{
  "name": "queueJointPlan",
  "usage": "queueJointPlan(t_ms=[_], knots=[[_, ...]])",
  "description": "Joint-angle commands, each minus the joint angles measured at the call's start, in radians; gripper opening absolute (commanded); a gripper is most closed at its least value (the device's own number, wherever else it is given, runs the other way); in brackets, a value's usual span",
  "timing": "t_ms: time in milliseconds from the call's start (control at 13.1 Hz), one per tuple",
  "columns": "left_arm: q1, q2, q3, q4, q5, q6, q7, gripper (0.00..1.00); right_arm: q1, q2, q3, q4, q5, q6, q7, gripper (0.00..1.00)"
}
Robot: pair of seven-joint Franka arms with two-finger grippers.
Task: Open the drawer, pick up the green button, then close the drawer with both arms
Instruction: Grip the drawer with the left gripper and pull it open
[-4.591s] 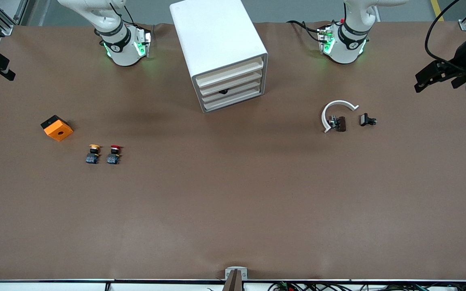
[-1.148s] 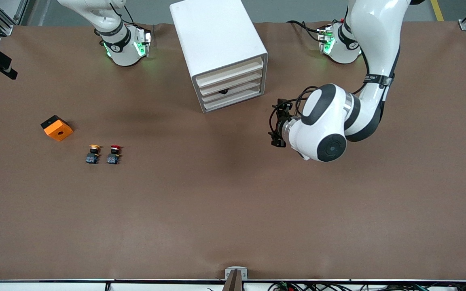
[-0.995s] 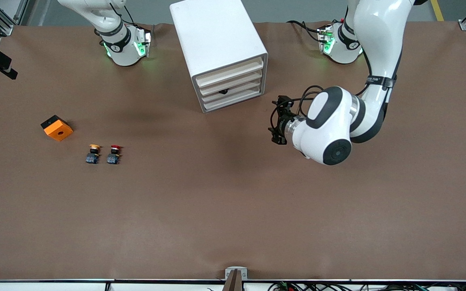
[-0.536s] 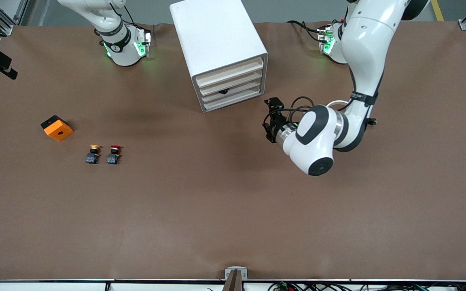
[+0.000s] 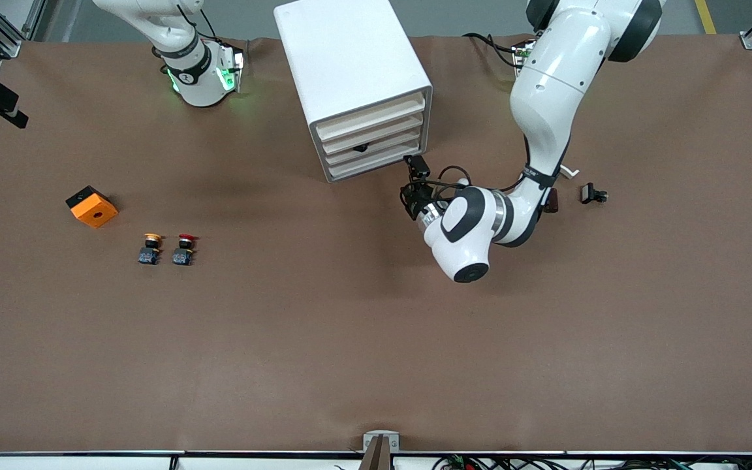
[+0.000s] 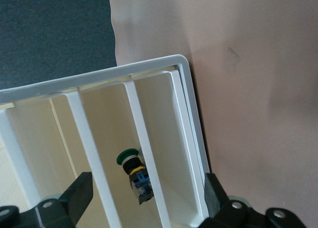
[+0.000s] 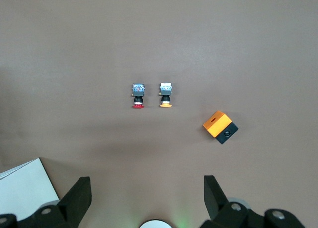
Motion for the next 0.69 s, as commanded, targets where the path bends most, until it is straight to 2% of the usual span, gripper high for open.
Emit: queueJointPlan(t_ms=[0, 77, 230, 612], knots=[[-0.009, 0.047, 0.004, 0.021, -0.067, -0.008, 0.012, 0.86, -0.012, -0.020, 0.007, -0.016, -0.010, -0.002, 0.000, 1.00], [-0.015, 0.064, 0.006, 0.019, -0.125, -0.008, 0.007, 0.79, -0.011, -0.020, 0.007, -0.016, -0.010, -0.002, 0.000, 1.00], [-0.033, 0.087, 0.006, 0.018, -0.170, -0.008, -0.011, 0.68, -0.012, -0.018, 0.007, -0.018, -0.010, -0.002, 0.000, 1.00], [-0.064, 0.118, 0.006, 0.013, -0.203, -0.033, -0.047, 0.67, -0.012, -0.018, 0.007, -0.018, -0.010, -0.002, 0.000, 1.00]])
